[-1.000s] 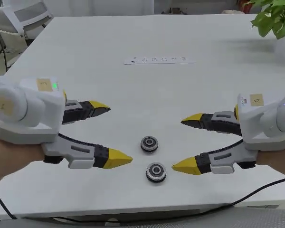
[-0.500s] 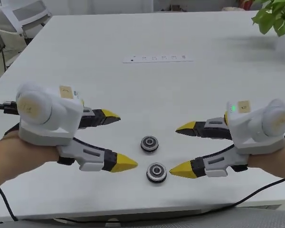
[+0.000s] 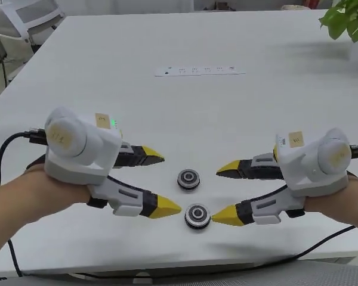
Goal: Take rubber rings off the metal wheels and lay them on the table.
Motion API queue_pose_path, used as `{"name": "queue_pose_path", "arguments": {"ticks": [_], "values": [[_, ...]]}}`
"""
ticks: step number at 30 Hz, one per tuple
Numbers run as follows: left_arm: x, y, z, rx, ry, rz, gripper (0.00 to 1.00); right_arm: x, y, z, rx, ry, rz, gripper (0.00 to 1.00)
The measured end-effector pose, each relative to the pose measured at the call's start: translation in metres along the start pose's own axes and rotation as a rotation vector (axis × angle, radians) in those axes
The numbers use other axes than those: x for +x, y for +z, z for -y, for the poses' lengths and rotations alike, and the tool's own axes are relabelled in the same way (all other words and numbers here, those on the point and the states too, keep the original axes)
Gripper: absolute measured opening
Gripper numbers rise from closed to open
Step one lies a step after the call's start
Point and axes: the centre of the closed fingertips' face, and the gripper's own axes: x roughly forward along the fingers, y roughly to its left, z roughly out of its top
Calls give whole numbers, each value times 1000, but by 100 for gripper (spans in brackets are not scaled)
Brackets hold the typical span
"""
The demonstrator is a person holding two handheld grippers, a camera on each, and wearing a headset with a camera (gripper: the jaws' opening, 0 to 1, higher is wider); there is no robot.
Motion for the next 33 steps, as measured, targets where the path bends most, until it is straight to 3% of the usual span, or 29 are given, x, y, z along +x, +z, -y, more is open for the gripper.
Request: {"name": "queue_pose_path", "arguments": {"ticks": [15, 33], "values": [[21, -10, 12, 0, -58, -45, 53, 8, -16, -6, 16, 27, -36, 43], [43, -22, 26, -5, -123, -86, 38, 12, -21, -8, 40, 35, -37, 41]]}}
